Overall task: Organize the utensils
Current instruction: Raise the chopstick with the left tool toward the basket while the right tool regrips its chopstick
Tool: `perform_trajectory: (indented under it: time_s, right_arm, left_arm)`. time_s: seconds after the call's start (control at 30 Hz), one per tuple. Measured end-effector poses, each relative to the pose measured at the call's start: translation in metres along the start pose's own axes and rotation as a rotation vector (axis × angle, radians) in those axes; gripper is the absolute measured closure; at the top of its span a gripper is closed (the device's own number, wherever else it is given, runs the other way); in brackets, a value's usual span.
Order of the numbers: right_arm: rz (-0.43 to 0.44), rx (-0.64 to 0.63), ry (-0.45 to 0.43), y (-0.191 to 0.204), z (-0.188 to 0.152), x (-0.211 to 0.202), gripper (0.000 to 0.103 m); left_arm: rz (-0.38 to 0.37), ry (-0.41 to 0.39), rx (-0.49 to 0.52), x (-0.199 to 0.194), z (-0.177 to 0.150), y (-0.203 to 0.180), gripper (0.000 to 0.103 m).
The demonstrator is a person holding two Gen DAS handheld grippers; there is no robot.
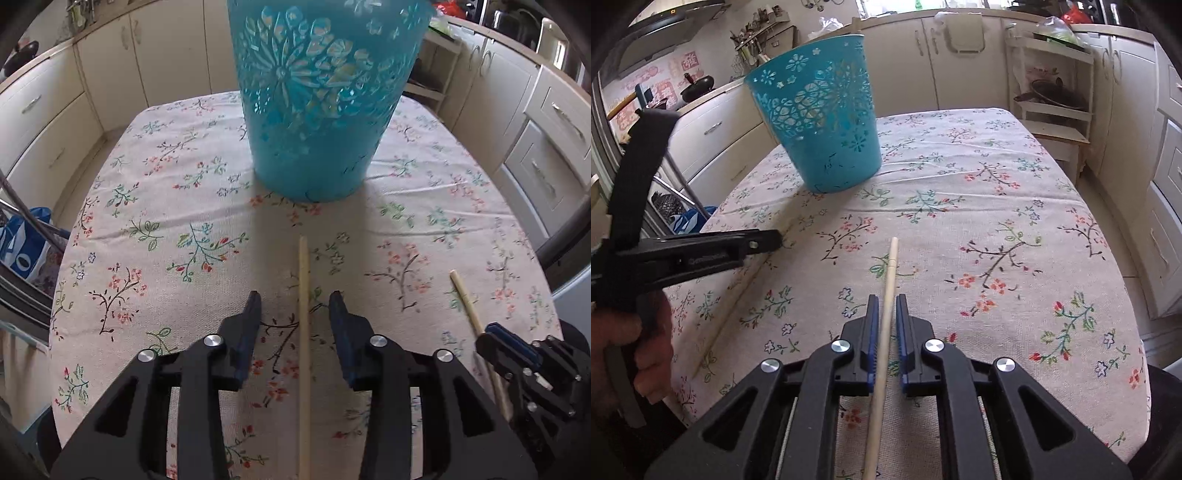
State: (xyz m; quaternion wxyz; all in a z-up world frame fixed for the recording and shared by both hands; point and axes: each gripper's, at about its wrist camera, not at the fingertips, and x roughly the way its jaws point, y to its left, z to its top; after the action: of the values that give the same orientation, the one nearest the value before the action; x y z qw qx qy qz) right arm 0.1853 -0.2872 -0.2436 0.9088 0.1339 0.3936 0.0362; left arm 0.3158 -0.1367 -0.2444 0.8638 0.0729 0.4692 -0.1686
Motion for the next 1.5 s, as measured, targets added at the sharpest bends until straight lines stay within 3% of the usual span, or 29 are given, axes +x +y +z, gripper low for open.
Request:
perform_trajectory:
  time_s: [0.03, 0.07, 0.1, 0.2, 0.27, 0.4, 0.5, 0.83, 1.23, 1.3, 1.4, 1.5]
  right_arm:
    - [0.01, -0.004, 0.003, 0.0, 0.0, 0.001, 0.094]
    - [0.01, -0.009, 0.0, 0.001, 0.0, 0.0, 0.095]
    - [0.011, -0.01, -0.001, 0.001, 0.0, 0.001, 0.095]
    - [0.041, 0.025, -0.011, -0.003, 0.005, 0.0, 0.094]
    - [0.044, 0.051, 0.003, -0.006, 0.007, 0.002, 0.076]
    - [0.005, -0.008, 0.004, 0.005, 0.007, 0.007, 0.075]
    - [-0.027, -0.051, 0.008, 0.012, 0.009, 0.01, 0.097]
    - [0.024, -0.022, -0.035, 0.016, 0.026, -0.014, 0.097]
    - [-0.007, -0.001, -0.067, 0.018, 0.051, -0.036, 0.097]
    - [-0.014, 0.0, -0.066, 0.018, 0.052, -0.037, 0.093]
    - [-0.027, -0.01, -0.041, 0.019, 0.047, -0.034, 0.059]
    - [-0.046, -0.04, 0.0, 0.022, 0.038, -0.023, 0.059]
  left_arm:
    - [0.017, -0.01, 0.032, 0.001, -0.001, -0.003, 0.078]
    - [0.007, -0.016, 0.047, 0.001, -0.001, -0.005, 0.097]
    - [-0.017, -0.013, 0.048, 0.001, 0.0, -0.005, 0.098]
    - [-0.034, -0.008, 0.044, -0.001, 0.002, -0.003, 0.098]
    - [-0.036, -0.006, 0.034, -0.004, 0.004, 0.0, 0.098]
    - [-0.009, 0.0, 0.046, 0.003, 0.007, 0.002, 0.096]
    - [-0.021, -0.002, 0.065, 0.003, 0.008, 0.0, 0.098]
    - [-0.07, -0.131, 0.05, -0.054, 0.026, 0.003, 0.099]
    - [-0.075, -0.233, 0.008, -0.109, 0.035, 0.024, 0.098]
    - [-0.077, -0.245, 0.006, -0.116, 0.034, 0.025, 0.098]
    - [-0.087, -0.257, -0.002, -0.124, 0.033, 0.028, 0.098]
    - [-0.091, -0.262, -0.006, -0.129, 0.032, 0.029, 0.098]
